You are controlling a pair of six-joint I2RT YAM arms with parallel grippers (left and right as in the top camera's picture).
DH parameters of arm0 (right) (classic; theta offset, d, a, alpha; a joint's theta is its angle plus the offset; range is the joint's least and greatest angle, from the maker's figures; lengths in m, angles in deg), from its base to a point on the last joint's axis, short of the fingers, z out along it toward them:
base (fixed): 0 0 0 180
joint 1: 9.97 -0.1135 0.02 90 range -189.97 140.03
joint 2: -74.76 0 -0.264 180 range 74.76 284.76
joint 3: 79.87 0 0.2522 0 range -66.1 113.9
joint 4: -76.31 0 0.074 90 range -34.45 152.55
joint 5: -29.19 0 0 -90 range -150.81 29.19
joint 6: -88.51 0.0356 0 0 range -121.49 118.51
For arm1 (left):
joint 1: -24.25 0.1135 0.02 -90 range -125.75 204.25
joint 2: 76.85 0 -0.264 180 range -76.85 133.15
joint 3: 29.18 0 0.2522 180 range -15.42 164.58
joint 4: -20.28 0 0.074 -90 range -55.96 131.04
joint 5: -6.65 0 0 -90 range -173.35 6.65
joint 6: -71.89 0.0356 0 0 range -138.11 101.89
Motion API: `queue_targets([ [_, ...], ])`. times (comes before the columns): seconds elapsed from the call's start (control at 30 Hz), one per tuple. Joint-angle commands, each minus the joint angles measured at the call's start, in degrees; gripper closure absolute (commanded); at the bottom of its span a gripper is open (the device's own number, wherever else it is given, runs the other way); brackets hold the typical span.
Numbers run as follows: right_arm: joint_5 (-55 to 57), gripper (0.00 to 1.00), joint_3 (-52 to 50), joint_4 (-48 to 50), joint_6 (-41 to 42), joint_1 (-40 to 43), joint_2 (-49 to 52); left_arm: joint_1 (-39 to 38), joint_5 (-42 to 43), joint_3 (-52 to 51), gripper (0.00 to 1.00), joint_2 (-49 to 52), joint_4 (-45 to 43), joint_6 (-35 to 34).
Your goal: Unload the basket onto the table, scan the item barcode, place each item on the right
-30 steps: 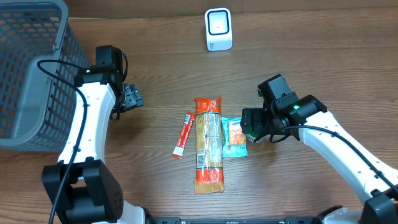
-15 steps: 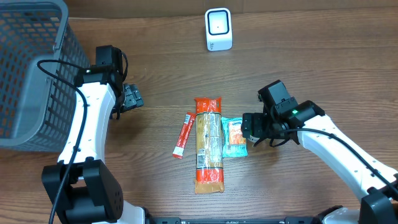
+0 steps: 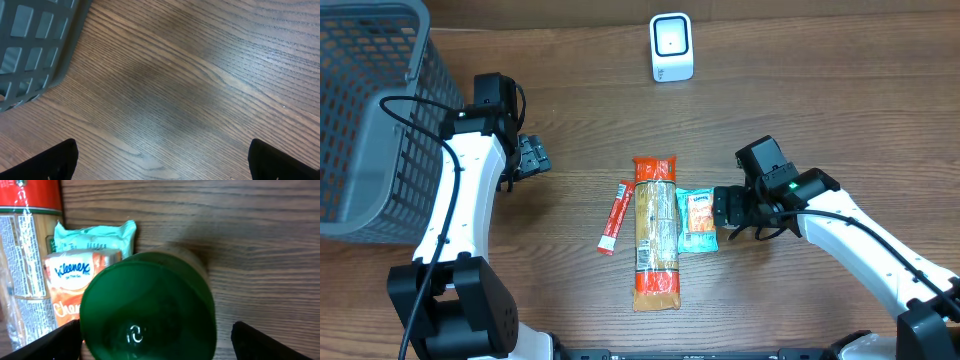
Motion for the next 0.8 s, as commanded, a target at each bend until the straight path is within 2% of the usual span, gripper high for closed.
queue_targets([
  [0.0,1.92,0.05,-0.28,0.02,0.07,-0.31,-0.81,-0.07,-0.37,1.07,0.00,-1.22,-0.02,1.49],
  [0.1,1.42,0.05,-0.28,0.04,0.83,-0.31,-0.81,-0.07,-0.39,1.07,0.00,-1.22,-0.02,1.49],
  [0.2,0.44,0.05,-0.28,0.26,4.94,-0.31,-0.81,-0.07,-0.37,1.07,0.00,-1.22,-0.02,1.49],
  [0.43,-1.03,0.06,-0.31,1.70,5.20,-0.31,-0.81,-0.07,-0.37,1.07,0.00,-1.22,-0.02,1.49],
  [0.63,0.50,0.20,-0.39,1.36,5.16,-0.31,-0.81,-0.07,-0.37,1.07,0.00,-1.22,-0.02,1.49],
  [0.77,3.52,0.24,-0.39,-0.07,5.16,-0.31,-0.81,-0.07,-0.37,1.07,0.00,-1.22,-0.02,1.49],
])
